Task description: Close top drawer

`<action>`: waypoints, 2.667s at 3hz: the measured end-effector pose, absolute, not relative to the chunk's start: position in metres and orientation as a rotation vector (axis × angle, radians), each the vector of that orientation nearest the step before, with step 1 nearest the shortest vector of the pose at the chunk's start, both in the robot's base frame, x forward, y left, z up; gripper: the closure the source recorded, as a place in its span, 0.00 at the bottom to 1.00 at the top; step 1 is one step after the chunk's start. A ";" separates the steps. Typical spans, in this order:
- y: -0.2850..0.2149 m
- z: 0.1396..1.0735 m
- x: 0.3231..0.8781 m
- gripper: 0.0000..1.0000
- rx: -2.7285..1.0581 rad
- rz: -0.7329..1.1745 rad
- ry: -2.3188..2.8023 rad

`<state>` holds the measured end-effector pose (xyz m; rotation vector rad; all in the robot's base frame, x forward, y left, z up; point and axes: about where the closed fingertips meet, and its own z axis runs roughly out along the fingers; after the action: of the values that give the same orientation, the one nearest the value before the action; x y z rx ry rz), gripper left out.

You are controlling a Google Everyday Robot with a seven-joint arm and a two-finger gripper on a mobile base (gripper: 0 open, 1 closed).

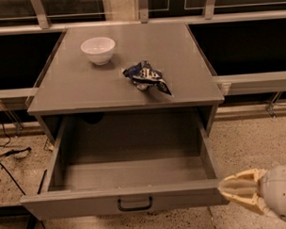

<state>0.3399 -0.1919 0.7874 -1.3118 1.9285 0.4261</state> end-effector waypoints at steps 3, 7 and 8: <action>-0.163 0.707 0.313 1.00 -1.432 0.432 1.862; -0.149 0.675 0.343 1.00 -1.575 0.252 1.781; -0.146 0.672 0.351 1.00 -1.595 0.242 1.768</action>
Offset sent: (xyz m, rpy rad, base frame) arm -0.0344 0.0231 -0.0936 0.0394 -0.0042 0.0704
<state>0.3514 -0.1461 0.6718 -1.5947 1.7679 0.2420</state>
